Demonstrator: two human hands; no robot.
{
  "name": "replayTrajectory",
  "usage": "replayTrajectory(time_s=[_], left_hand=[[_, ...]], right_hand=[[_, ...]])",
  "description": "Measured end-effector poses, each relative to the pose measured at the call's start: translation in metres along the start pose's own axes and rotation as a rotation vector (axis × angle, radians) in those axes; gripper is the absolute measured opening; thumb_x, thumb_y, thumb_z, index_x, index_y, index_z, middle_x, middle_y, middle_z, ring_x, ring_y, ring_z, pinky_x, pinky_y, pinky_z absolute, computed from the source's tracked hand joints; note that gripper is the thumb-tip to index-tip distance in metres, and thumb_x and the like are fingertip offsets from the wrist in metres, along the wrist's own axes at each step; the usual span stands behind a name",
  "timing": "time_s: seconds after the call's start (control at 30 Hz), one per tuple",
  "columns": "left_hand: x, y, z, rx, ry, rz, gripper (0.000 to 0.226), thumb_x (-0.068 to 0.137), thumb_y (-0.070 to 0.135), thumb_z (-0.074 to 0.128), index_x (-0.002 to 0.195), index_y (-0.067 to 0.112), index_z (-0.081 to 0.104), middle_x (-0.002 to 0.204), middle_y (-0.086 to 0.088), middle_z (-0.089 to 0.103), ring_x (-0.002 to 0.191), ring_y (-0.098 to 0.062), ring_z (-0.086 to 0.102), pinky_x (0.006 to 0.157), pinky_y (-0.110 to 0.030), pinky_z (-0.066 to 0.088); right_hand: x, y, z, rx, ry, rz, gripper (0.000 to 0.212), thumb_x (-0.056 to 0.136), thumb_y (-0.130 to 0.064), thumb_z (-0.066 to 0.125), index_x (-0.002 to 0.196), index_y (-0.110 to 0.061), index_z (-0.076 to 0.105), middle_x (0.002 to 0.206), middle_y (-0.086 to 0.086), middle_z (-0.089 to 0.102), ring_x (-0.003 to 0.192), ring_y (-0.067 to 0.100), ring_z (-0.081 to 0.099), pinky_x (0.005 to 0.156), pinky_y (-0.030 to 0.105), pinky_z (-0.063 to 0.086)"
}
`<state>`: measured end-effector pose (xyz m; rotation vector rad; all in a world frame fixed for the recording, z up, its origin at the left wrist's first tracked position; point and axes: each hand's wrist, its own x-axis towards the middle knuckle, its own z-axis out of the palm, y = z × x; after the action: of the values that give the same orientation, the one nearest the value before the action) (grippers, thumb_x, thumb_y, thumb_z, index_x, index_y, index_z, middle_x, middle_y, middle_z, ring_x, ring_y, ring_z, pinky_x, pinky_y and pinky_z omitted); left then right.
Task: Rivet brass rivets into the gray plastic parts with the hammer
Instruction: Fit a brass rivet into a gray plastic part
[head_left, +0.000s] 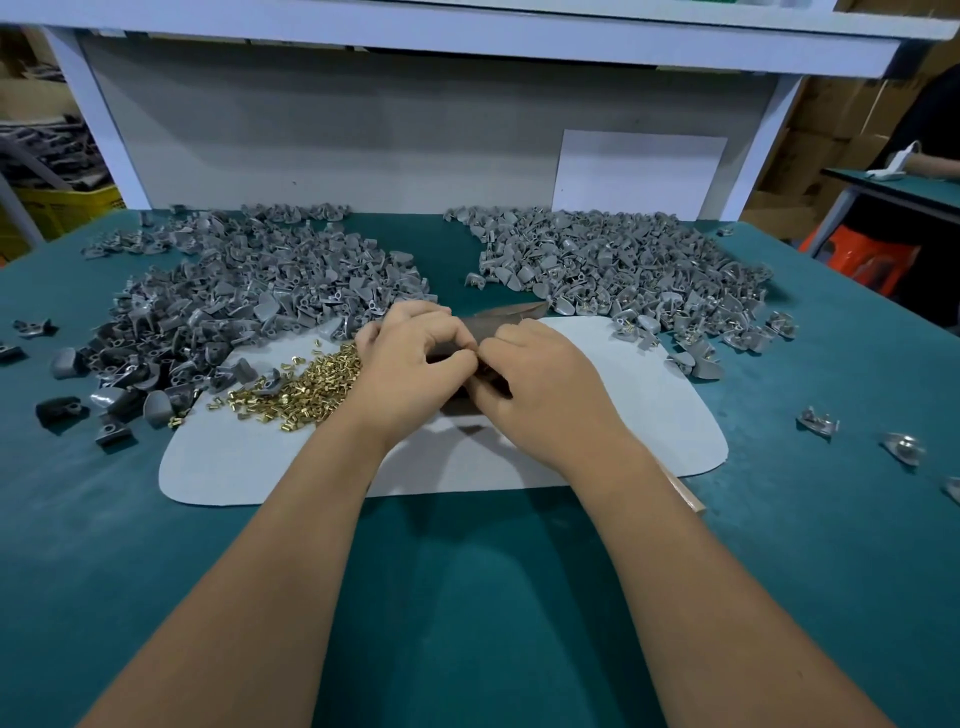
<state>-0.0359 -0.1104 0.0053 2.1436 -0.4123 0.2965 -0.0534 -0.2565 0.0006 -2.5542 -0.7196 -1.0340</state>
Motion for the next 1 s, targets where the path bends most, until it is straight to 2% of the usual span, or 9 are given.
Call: replayTrajectory(time_s=[0.07,0.17,0.27,0.4,0.53,0.67,0.87,0.93,1.0], left_hand=[[0.0,0.0,0.0,0.023,-0.019,0.022,0.017,0.066,0.028,0.046,0.067,0.024,0.063,0.092,0.014,0.067,0.123,-0.003,0.039,0.114,-0.048,0.015],[0.001,-0.003,0.0,0.021,-0.022,0.028,0.019,0.066,0.028,0.046,0.071,0.022,0.064,0.096,0.012,0.067,0.122,-0.006,0.039,0.114,-0.051,0.016],[0.003,-0.005,0.0,0.011,-0.037,0.054,0.019,0.066,0.027,0.046,0.071,0.022,0.064,0.092,0.014,0.065,0.12,-0.01,0.04,0.112,-0.053,0.023],[0.004,-0.007,0.0,0.007,-0.043,0.051,0.021,0.067,0.028,0.046,0.074,0.021,0.065,0.094,0.012,0.067,0.119,-0.008,0.039,0.112,-0.053,0.024],[0.003,-0.005,0.0,-0.003,-0.029,0.018,0.022,0.067,0.03,0.047,0.074,0.023,0.066,0.096,0.015,0.066,0.12,-0.006,0.038,0.113,-0.052,0.022],[0.003,-0.002,0.0,-0.012,-0.032,0.001,0.015,0.068,0.033,0.048,0.071,0.031,0.063,0.095,0.019,0.063,0.123,-0.008,0.038,0.114,-0.05,0.023],[0.005,-0.006,0.001,-0.066,0.007,-0.015,0.012,0.07,0.034,0.051,0.068,0.033,0.063,0.087,0.021,0.062,0.123,-0.011,0.043,0.113,-0.051,0.027],[0.007,-0.007,0.002,-0.15,0.015,-0.029,0.011,0.073,0.034,0.056,0.069,0.031,0.066,0.085,0.018,0.062,0.121,-0.022,0.049,0.11,-0.056,0.032],[0.009,-0.01,0.004,-0.234,0.038,-0.016,0.01,0.079,0.028,0.064,0.071,0.028,0.069,0.09,0.009,0.067,0.116,-0.035,0.055,0.104,-0.059,0.039]], right_hand=[[0.001,0.0,0.0,0.027,-0.014,0.009,0.018,0.07,-0.015,0.076,0.065,-0.006,0.061,0.061,0.007,0.055,0.062,0.026,0.051,0.067,0.035,0.043],[0.002,-0.002,0.002,0.056,-0.032,0.03,0.02,0.067,-0.016,0.077,0.063,-0.006,0.061,0.059,0.006,0.055,0.061,0.025,0.053,0.068,0.041,0.049],[0.002,-0.003,0.003,0.05,-0.029,0.05,0.024,0.063,-0.016,0.082,0.06,-0.006,0.06,0.055,0.007,0.055,0.057,0.026,0.054,0.066,0.04,0.051],[0.003,-0.003,0.005,0.026,-0.056,0.062,0.027,0.062,-0.018,0.085,0.058,-0.006,0.06,0.054,0.007,0.056,0.055,0.026,0.056,0.066,0.039,0.052],[0.002,-0.002,0.006,0.005,-0.065,0.088,0.024,0.065,-0.019,0.083,0.062,-0.007,0.063,0.057,0.006,0.057,0.059,0.026,0.056,0.066,0.034,0.047],[0.001,0.002,0.007,0.001,-0.05,0.107,0.022,0.068,-0.017,0.081,0.062,-0.008,0.061,0.058,0.006,0.056,0.061,0.026,0.055,0.066,0.029,0.031],[0.002,0.002,0.009,-0.004,-0.028,0.064,0.02,0.066,-0.01,0.081,0.064,-0.006,0.061,0.059,0.007,0.056,0.06,0.027,0.055,0.061,0.029,0.027],[0.003,0.004,0.009,0.067,-0.033,0.097,0.017,0.071,-0.012,0.078,0.07,-0.006,0.062,0.065,0.006,0.055,0.067,0.027,0.053,0.061,0.027,0.026],[0.004,0.007,0.009,0.19,-0.032,0.207,0.015,0.074,-0.016,0.076,0.079,-0.008,0.065,0.073,0.0,0.053,0.074,0.02,0.049,0.064,0.024,0.03]])
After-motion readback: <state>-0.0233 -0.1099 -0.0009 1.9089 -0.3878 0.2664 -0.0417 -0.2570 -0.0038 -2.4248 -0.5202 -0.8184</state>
